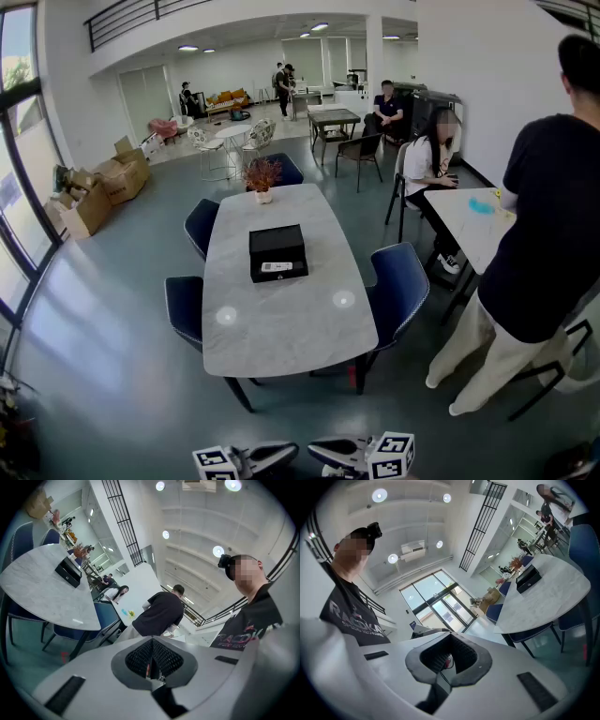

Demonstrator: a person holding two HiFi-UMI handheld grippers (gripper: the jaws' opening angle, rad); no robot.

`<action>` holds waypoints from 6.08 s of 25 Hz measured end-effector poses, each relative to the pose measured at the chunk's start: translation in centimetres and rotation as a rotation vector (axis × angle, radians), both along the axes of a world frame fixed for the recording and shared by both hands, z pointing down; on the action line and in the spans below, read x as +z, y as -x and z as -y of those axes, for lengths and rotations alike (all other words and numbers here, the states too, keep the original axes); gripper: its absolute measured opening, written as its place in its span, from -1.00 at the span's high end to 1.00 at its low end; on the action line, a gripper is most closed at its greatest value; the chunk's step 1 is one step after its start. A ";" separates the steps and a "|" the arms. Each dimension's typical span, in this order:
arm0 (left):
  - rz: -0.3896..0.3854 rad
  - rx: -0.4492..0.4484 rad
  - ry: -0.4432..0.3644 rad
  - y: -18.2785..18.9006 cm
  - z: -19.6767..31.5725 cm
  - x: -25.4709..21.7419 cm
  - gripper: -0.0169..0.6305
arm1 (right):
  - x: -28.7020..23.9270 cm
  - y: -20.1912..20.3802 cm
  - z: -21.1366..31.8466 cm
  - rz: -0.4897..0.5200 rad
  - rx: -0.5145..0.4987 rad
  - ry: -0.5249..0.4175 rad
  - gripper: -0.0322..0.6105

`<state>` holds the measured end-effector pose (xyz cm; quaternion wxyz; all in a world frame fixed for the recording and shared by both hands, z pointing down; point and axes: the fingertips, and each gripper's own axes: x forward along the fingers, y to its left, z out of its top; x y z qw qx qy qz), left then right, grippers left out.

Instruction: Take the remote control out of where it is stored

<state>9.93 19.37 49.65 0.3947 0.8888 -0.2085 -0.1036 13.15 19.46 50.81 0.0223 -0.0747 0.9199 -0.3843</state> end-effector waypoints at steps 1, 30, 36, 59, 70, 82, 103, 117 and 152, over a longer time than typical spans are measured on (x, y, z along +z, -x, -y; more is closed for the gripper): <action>0.000 0.000 0.001 0.1 0.0 -0.1 0.92 | -0.1 0.2 0.1 0.010 0.006 0.003 0.88; 0.007 0.083 0.000 9.2 5.6 -1.6 0.92 | -3.0 7.7 6.5 0.116 0.167 -0.016 0.87; -0.015 0.071 -0.008 11.4 6.4 -1.5 0.92 | -3.1 9.0 7.3 0.113 0.185 -0.014 0.87; -0.070 0.026 0.014 22.0 8.5 0.7 0.92 | -2.6 18.3 12.3 0.086 0.217 -0.047 0.87; -0.080 0.075 -0.010 23.4 8.0 0.0 0.92 | -3.0 18.4 11.7 0.069 0.286 -0.076 0.87; -0.076 0.061 -0.027 24.4 10.0 -0.4 0.92 | -3.3 18.3 12.1 0.016 0.313 -0.082 0.87; -0.073 -0.039 -0.032 27.0 13.4 -1.0 0.92 | -4.6 18.9 20.5 0.058 0.282 -0.112 0.87; -0.066 -0.204 -0.042 27.0 21.2 -1.0 0.92 | -4.0 17.3 35.1 -0.013 0.220 -0.149 0.87; -0.031 -0.422 0.106 25.6 31.6 1.2 0.92 | 14.1 14.4 66.8 -0.811 -0.096 -0.260 0.70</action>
